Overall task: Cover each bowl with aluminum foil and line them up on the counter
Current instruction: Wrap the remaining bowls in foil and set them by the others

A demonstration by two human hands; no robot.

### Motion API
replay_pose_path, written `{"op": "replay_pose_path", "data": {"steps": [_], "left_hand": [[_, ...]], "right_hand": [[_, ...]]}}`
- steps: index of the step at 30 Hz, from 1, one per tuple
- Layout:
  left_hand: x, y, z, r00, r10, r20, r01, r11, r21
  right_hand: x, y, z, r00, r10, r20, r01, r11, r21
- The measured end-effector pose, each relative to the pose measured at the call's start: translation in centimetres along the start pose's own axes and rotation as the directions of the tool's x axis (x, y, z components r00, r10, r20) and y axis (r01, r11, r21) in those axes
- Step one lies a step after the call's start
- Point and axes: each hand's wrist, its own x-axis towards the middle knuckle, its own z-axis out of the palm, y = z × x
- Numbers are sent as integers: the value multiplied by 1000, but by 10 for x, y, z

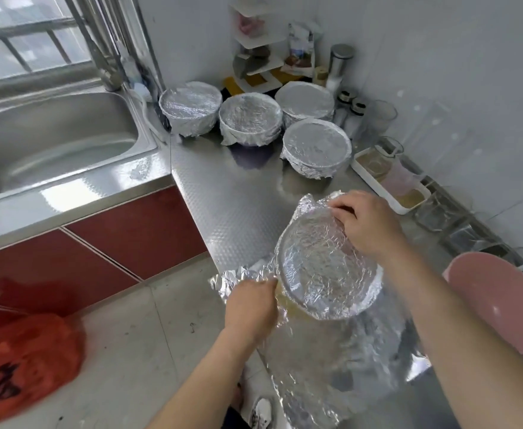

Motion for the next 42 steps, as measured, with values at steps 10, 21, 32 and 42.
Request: {"op": "replay_pose_path", "data": {"steps": [10,21,32,42], "left_hand": [[14,-47,-68,853,-481,-202,-18,359,-933],[109,-75,-92,799,-512,-315,71,601,-796],[140,-79,-85,804,-472,-362,28,637,-770],[158,-93,-93,951,-212,-223,-35,644,-764]], "right_hand": [[94,-56,56,890,-363,275,391,919,-55],[155,-46,118,954,-71,291,54,996,66],[184,-54,127,777,-35,628,-19,997,79],[188,-42,130,704,-157,693,-52,961,271]]}}
